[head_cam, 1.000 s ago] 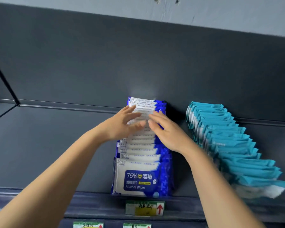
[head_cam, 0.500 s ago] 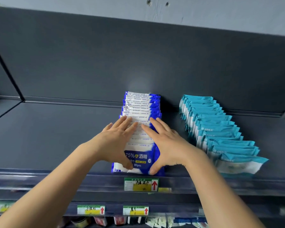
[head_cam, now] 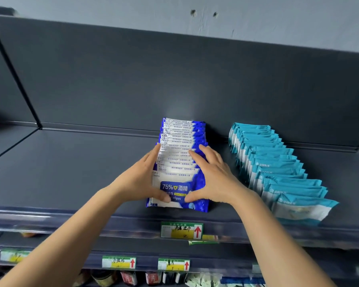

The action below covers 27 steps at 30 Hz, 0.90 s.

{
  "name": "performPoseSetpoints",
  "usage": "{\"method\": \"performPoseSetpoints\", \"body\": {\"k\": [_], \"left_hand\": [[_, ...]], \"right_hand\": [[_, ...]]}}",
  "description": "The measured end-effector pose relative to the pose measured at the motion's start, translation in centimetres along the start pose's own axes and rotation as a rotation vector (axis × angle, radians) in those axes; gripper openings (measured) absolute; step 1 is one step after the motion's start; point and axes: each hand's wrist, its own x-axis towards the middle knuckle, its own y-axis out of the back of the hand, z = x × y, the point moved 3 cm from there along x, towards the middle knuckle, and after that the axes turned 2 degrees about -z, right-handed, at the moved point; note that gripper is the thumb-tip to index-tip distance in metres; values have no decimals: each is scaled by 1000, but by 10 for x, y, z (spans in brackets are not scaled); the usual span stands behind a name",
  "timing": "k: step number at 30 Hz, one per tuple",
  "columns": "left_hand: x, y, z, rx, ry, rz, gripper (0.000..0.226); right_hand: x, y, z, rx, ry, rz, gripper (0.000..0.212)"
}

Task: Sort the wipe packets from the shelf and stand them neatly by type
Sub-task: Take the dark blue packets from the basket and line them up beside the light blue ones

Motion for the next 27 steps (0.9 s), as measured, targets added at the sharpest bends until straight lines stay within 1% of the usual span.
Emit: {"method": "performPoseSetpoints", "body": {"k": [1,2,5,7,9,11,12,14,16,19,21,27], "left_hand": [[0,-1,-1,-28,15,9,137],[0,-2,0,-8,30,42,133],[4,-2,6,68,36,182,122],[5,-4,6,-2,13,219,120],[4,-8,2,-102,34,172,123],[3,-15,-6,-195,51,49,115],[2,-17,-9,-219,38,-13,112],[1,-20,-15,-223,18,-86,113],[2,-20,-16,-204,11,-84,109],[3,-20,-16,-188,7,-9,103],[2,-20,-15,-202,4,-9,101],[-4,-20,-13,-211,-2,9,96]], "right_hand": [[1,0,0,13,-5,9,126],[2,0,-1,24,-3,32,124],[4,3,-1,26,0,133,118],[4,0,1,98,-24,151,122],[1,-5,4,230,-79,130,133],[-2,-11,8,372,-150,107,141],[-3,-13,10,429,-178,102,143],[-5,-17,12,508,-215,102,142],[-8,-20,10,553,-226,114,138],[-10,-22,8,544,-217,141,133],[-12,-22,7,544,-224,153,132],[-26,-23,0,445,-281,220,126]]}}
